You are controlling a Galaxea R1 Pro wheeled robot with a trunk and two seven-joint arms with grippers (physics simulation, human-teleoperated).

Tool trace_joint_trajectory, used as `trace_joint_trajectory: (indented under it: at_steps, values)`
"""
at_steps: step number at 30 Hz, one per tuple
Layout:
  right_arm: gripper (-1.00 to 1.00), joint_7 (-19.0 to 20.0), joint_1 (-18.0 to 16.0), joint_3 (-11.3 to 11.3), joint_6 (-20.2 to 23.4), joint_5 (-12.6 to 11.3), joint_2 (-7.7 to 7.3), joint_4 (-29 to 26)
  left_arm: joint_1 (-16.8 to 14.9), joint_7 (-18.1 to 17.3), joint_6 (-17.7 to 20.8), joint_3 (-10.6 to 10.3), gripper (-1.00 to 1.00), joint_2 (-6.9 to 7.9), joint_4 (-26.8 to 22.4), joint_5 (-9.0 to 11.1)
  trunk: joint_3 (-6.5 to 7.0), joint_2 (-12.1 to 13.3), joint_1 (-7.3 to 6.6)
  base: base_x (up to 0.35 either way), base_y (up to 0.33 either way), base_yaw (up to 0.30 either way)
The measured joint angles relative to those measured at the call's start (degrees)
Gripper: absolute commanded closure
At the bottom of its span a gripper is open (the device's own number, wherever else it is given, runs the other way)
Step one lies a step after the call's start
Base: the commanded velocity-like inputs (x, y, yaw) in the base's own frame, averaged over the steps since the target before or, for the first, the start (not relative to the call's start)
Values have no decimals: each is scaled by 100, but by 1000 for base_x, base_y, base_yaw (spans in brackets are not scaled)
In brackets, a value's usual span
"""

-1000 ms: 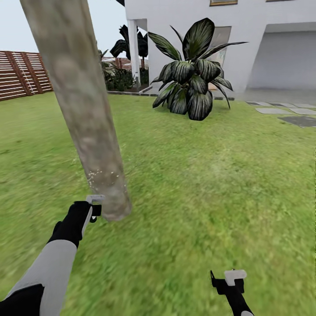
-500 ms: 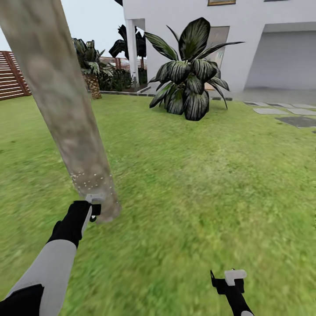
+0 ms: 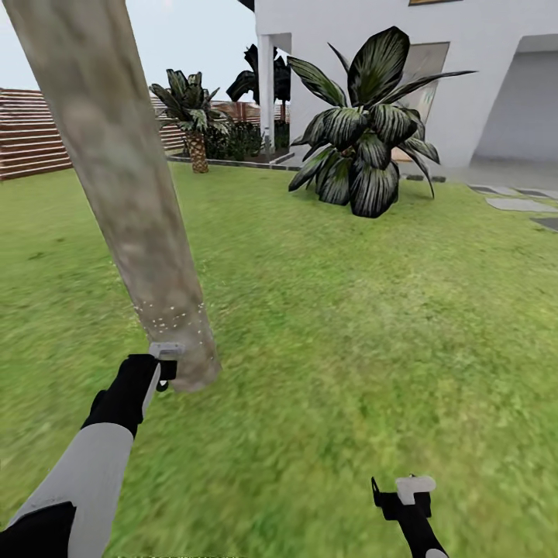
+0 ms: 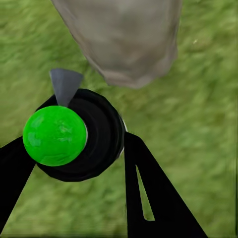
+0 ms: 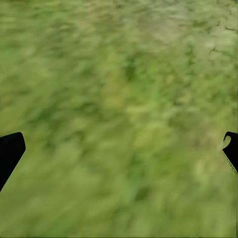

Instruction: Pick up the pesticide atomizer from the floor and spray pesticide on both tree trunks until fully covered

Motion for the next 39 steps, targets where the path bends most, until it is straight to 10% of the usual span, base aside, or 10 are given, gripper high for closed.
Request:
trace_joint_trajectory:
  at_steps: [27, 34, 39]
  values:
    - [-100, -1, 0, -1, 1, 0, 0, -1, -92, 33, -3, 74, 100, -67, -27, -1, 0, 0, -2, 193, -199, 160]
    - [-100, 2, 0, -2, 1, -1, 0, 3, -21, 31, -11, 72, 100, 171, 56, -21, 0, 0, 0, 16, -1, 278]
    - [-100, -3, 0, -1, 1, 0, 0, 5, 155, 54, -28, 33, 100, -73, 69, 17, 0, 0, -1, 39, -75, 239]
